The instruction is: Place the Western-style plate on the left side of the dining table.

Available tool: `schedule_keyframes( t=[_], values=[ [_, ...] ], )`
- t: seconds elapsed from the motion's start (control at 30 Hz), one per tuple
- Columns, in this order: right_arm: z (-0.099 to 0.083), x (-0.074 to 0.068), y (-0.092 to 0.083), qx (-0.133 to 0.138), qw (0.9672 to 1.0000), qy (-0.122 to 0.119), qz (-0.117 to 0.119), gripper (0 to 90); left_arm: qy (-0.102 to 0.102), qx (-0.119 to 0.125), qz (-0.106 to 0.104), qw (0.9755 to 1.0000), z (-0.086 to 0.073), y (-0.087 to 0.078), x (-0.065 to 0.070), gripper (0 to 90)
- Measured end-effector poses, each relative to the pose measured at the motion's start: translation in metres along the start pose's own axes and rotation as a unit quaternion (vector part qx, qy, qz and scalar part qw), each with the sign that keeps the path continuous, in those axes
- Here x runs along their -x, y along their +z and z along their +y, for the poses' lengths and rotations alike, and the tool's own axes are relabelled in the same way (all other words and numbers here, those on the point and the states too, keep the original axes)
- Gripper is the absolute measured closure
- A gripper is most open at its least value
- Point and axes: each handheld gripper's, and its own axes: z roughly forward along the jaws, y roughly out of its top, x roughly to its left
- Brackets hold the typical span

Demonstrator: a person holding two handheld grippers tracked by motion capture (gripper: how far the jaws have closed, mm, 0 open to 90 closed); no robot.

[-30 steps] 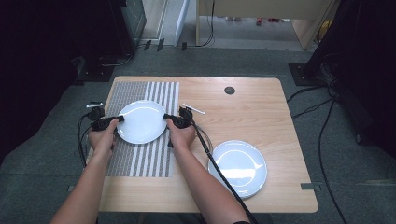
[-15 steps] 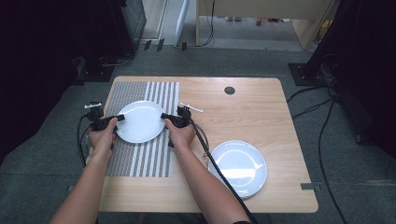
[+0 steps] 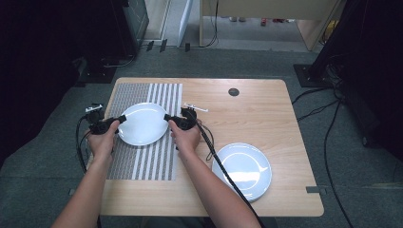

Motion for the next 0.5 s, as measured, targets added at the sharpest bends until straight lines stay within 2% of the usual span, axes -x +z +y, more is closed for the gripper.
schedule_keyframes(
  t=[0.07,0.17,0.3,0.33,0.4,0.5],
  values=[
    [0.001,-0.004,-0.007,0.001,0.9997,-0.023,-0.003,47.4,-0.008,0.006,-0.011,0.9999,-0.004,-0.006,0.001,36.9],
    [0.003,-0.008,-0.016,0.002,0.9984,-0.056,-0.007,42.5,-0.008,0.012,-0.014,0.9998,-0.01,-0.012,0.004,35.1],
    [0.005,-0.013,-0.029,-0.002,0.9969,-0.078,-0.008,36.5,0.006,0.018,-0.02,0.9996,-0.019,-0.021,0.011,32.9],
    [0.005,-0.014,-0.038,-0.006,0.9953,-0.097,-0.001,32.6,0.01,0.021,-0.023,0.9995,-0.02,-0.024,0.014,31.2],
    [0.005,-0.015,-0.041,-0.007,0.9949,-0.101,0.001,31.6,0.014,0.025,-0.031,0.9991,-0.023,-0.029,0.018,30.5],
    [0.006,-0.017,-0.055,-0.008,0.9931,-0.117,0.008,29.0,0.017,0.033,-0.045,0.9983,-0.029,-0.042,0.024,27.9]
  ],
)
